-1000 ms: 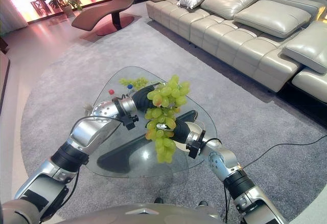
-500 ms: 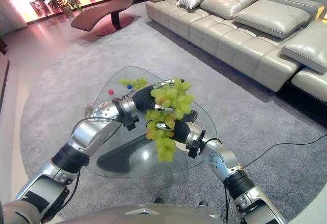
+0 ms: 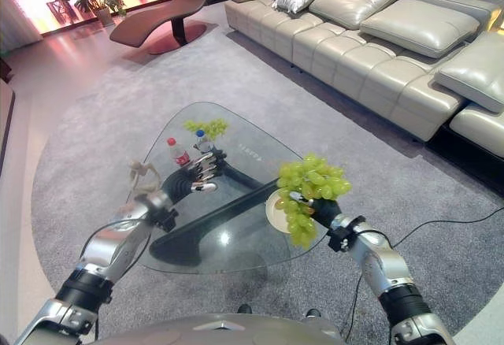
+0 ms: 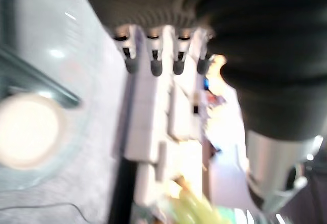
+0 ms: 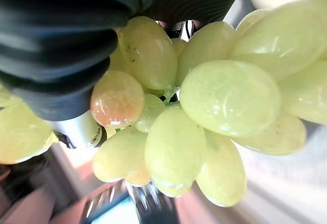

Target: Pick up fruits into the plate

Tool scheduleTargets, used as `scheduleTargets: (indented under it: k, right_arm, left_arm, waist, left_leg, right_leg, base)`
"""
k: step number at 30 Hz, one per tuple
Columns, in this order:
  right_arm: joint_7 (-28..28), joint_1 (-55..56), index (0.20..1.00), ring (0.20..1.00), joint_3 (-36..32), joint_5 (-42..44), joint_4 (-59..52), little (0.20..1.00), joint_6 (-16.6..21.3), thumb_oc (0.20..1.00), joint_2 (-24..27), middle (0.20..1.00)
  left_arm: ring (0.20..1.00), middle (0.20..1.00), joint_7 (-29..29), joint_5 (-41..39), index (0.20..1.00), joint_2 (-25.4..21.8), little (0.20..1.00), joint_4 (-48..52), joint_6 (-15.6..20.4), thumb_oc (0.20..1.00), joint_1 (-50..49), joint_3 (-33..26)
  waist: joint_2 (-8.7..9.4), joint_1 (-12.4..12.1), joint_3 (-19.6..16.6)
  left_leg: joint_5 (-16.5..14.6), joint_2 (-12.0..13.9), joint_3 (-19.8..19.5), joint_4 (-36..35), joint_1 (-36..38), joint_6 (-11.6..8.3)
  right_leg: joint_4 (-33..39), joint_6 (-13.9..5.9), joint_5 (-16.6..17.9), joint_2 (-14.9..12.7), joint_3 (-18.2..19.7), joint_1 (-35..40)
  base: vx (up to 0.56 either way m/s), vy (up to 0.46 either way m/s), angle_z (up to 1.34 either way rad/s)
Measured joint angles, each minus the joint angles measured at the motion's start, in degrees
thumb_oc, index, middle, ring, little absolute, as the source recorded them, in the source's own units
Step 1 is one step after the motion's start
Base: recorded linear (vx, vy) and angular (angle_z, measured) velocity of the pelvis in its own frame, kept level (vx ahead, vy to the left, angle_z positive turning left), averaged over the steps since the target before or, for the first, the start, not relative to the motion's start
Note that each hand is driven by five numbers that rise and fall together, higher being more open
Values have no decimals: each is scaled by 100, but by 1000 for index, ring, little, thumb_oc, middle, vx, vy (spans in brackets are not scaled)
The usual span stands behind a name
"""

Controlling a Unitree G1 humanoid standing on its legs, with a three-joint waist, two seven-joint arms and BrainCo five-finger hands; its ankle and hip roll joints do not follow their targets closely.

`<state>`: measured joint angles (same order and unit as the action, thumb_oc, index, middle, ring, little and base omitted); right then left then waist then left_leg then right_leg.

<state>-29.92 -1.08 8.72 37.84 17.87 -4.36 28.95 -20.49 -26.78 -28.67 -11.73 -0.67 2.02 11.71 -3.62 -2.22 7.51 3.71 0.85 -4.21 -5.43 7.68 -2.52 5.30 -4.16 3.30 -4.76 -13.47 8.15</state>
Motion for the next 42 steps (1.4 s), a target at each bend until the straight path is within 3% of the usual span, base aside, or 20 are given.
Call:
scheduleTargets:
  k: [7, 14, 21, 30, 42]
  right_arm:
    - [712, -318, 200, 200, -174, -503, 608, 200, 381, 200, 586, 200]
    - [1860, -1637, 200, 200, -136, -1466, 1750, 200, 690, 200, 932, 200]
    - [2739, -3259, 200, 200, 105, -1730, 2621, 200, 818, 200, 1138, 200]
    - [3107, -4209, 200, 200, 379, -1910, 3325, 200, 824, 200, 1104, 200]
    - [3364, -4787, 200, 200, 581, -2031, 3361, 200, 812, 200, 803, 200]
  left_arm:
    - [1000, 1000, 573, 89, 1000, 8, 1000, -1594, 238, 1000, -81, -17]
    - [1000, 1000, 999, 95, 1000, 561, 1000, -3717, 818, 1000, 256, 307]
    - [1000, 1000, 1350, 99, 1000, 657, 1000, -4336, 1006, 1000, 798, 682]
    - [1000, 1000, 1583, 96, 1000, 799, 1000, -4475, 1086, 1000, 1187, 1074]
    - [1000, 1000, 1691, 87, 1000, 805, 1000, -4302, 1081, 1000, 1260, 1385]
  waist:
    - [-32, 47, 586]
    - [-187, -1, 1457]
    - [-274, -191, 2284]
    - [-318, -407, 2360]
    - [-319, -575, 2362]
  left_leg:
    - [160, -15, -20, 32, -360, 6]
    - [241, -17, -84, 183, -849, -94]
    - [312, 2, -147, 426, -1616, -201]
    - [443, -75, -182, 529, -2531, -152]
    - [644, -310, -286, 627, -3262, -64]
  right_leg:
    - [-1, 29, 70, -11, -23, -359]
    - [-4, 102, 153, 16, -115, -769]
    - [-192, 181, 218, 61, -151, -1492]
    - [-756, 156, 150, -50, -151, -2604]
    - [-2157, 102, -401, -472, -146, -3851]
  base:
    - [-101, 20, 1]
    - [-112, -23, 6]
    - [-157, 11, 1]
    - [-63, 45, 1]
    - [-40, 63, 9]
